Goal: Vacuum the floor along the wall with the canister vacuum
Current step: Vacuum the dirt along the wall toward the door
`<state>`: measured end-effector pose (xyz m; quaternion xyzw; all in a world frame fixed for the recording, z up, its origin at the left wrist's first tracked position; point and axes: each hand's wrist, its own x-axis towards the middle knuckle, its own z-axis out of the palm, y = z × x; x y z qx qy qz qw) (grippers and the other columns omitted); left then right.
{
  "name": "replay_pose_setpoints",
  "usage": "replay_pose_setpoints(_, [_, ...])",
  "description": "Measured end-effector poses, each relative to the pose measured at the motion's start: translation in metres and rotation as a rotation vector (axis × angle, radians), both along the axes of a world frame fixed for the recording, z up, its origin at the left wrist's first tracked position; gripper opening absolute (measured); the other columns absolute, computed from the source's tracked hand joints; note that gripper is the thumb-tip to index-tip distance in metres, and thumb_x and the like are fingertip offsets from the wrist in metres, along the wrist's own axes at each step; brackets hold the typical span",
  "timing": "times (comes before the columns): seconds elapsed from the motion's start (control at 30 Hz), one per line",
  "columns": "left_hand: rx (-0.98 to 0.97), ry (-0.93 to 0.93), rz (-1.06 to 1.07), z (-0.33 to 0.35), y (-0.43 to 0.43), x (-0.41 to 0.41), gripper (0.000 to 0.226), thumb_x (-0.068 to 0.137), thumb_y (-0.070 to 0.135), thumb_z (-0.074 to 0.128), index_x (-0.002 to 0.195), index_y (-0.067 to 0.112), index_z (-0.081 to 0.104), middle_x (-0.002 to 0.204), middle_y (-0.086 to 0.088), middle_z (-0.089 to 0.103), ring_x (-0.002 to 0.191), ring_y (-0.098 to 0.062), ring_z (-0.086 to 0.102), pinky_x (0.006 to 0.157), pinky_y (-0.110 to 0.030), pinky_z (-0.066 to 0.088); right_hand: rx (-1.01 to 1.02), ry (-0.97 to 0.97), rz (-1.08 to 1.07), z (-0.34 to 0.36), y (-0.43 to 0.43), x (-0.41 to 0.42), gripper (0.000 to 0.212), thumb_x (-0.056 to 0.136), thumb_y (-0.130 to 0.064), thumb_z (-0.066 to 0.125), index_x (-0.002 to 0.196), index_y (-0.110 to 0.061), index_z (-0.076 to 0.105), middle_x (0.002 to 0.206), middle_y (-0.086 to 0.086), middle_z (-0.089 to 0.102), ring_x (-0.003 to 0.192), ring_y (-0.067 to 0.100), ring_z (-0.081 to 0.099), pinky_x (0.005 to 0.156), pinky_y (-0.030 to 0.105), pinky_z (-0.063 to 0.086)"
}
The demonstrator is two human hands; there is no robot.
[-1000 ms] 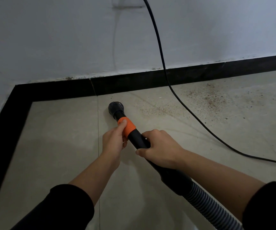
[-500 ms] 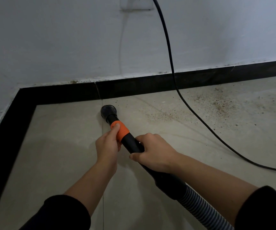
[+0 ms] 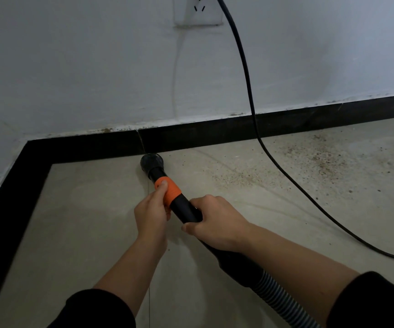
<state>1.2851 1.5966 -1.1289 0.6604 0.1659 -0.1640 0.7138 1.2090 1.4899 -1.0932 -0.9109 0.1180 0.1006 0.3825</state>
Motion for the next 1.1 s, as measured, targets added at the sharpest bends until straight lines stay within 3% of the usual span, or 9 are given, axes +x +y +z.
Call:
replay_pose_setpoints(0.17, [-0.005,0.033,0.009,-0.005,0.000,0.010,0.030,0.085,0.038,0.070,0.071,0.015,0.059,0.092,-0.013,0.061,0.087,-0.025,0.059,0.091,-0.046,0.050,-0.005,-0.006,-0.006,-0.004,-0.002,0.008,0.013,0.083,-0.023,0.064,0.082,-0.012,0.057,0.067,0.003,0.056,0.060,0.020,0.056,0.054,0.029,0.045])
replay_pose_setpoints(0.5, [-0.022,0.052,-0.041,-0.011,-0.006,0.018,0.022,0.084,0.042,0.070,0.085,0.021,0.064,0.108,-0.010,0.067,0.100,-0.027,0.064,0.087,-0.039,0.051,-0.046,-0.039,-0.041,-0.007,-0.006,0.008,0.015,0.083,-0.024,0.064,0.084,-0.010,0.058,0.065,0.003,0.054,0.059,0.021,0.056,0.055,0.031,0.046])
replay_pose_setpoints(0.87, [-0.049,0.056,-0.122,-0.012,-0.027,0.008,0.024,0.086,0.042,0.067,0.096,0.021,0.064,0.110,-0.008,0.067,0.098,-0.022,0.063,0.079,-0.033,0.048,-0.117,-0.029,-0.093,-0.003,-0.021,-0.005,0.016,0.081,-0.027,0.065,0.078,-0.014,0.056,0.065,0.003,0.055,0.064,0.025,0.060,0.056,0.033,0.048])
replay_pose_setpoints(1.1, [-0.030,0.052,-0.167,-0.013,-0.040,0.000,0.015,0.086,0.042,0.066,0.087,0.027,0.062,0.108,-0.004,0.067,0.101,-0.020,0.063,0.087,-0.034,0.048,-0.143,-0.016,-0.136,-0.001,-0.029,-0.019,0.017,0.080,-0.029,0.064,0.079,-0.014,0.056,0.067,0.003,0.057,0.065,0.024,0.060,0.058,0.033,0.049])
